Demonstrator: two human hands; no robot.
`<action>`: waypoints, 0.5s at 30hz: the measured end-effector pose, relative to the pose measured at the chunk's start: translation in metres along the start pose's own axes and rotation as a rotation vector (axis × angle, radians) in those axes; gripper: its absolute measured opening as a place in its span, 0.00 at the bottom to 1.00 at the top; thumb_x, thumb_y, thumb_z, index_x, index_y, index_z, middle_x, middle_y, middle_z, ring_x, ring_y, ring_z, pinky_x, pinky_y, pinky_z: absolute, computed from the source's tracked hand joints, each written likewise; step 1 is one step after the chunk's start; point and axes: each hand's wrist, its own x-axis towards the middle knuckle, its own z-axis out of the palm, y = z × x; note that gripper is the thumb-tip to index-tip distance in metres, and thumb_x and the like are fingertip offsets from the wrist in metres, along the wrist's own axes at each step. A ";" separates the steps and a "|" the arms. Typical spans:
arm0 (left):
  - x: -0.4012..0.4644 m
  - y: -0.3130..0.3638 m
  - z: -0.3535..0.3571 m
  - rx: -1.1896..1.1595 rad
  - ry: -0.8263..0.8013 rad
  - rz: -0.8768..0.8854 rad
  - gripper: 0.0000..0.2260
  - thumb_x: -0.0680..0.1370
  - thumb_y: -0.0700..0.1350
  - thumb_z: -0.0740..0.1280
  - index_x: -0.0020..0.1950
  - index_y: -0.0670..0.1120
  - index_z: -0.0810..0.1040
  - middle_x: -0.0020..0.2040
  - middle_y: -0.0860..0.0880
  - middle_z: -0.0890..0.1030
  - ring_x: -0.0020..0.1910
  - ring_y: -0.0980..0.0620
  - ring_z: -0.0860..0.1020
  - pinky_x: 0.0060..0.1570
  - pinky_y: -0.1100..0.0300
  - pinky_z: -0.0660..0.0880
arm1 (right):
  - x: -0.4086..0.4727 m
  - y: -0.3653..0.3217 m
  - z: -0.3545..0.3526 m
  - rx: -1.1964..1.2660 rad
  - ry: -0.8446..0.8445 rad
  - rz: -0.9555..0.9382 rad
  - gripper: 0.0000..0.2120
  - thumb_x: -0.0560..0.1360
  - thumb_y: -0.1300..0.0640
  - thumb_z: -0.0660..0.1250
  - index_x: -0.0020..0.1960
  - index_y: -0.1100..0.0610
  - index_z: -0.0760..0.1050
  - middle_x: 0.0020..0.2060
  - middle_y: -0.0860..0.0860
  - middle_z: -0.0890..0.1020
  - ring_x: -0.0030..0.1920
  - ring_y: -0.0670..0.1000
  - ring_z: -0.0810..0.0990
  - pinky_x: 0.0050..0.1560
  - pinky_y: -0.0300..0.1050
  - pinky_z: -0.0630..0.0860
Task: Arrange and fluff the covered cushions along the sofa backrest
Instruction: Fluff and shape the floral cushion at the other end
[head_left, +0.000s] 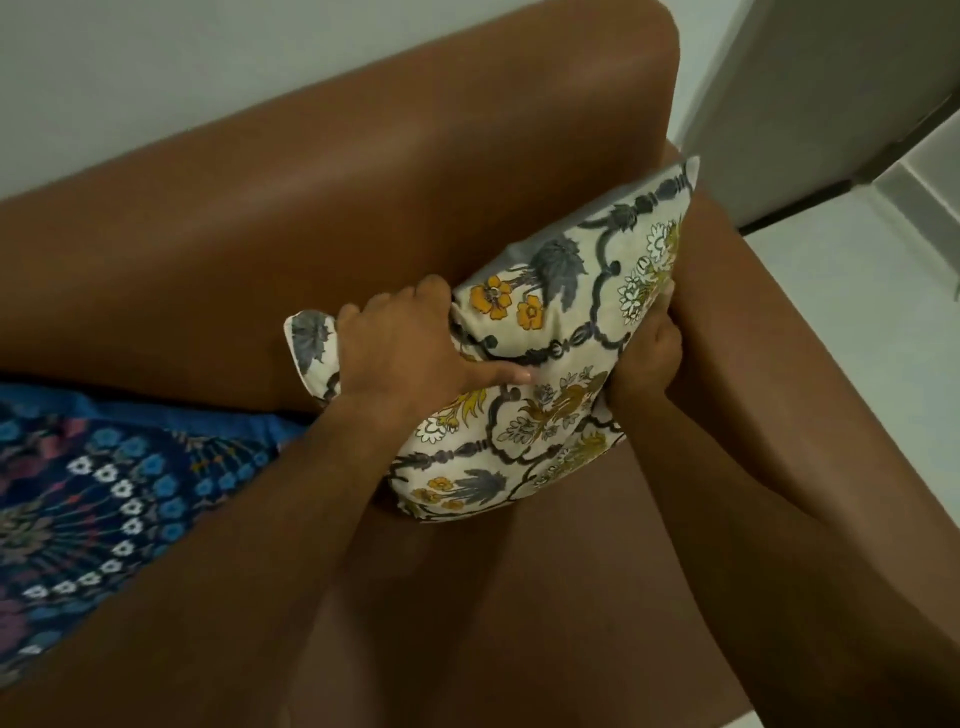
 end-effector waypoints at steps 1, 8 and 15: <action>-0.001 -0.004 -0.003 -0.081 0.020 -0.039 0.44 0.51 0.89 0.52 0.44 0.51 0.67 0.38 0.51 0.76 0.43 0.43 0.82 0.47 0.47 0.73 | -0.002 -0.013 -0.002 0.021 0.008 -0.033 0.31 0.80 0.30 0.52 0.40 0.50 0.83 0.35 0.44 0.83 0.43 0.48 0.84 0.48 0.51 0.80; -0.033 -0.013 0.003 -0.531 0.112 -0.332 0.47 0.51 0.86 0.62 0.51 0.48 0.75 0.43 0.55 0.79 0.45 0.47 0.80 0.42 0.53 0.76 | 0.000 -0.130 -0.022 -0.166 -0.016 -0.666 0.26 0.82 0.36 0.54 0.33 0.51 0.67 0.27 0.45 0.70 0.30 0.40 0.70 0.34 0.35 0.64; -0.027 -0.030 0.022 -0.413 0.057 -0.350 0.43 0.54 0.82 0.63 0.47 0.46 0.75 0.45 0.42 0.85 0.46 0.37 0.83 0.39 0.55 0.70 | 0.013 -0.097 -0.003 -0.221 -0.101 -0.664 0.31 0.81 0.38 0.50 0.41 0.65 0.74 0.35 0.57 0.79 0.38 0.56 0.78 0.41 0.57 0.74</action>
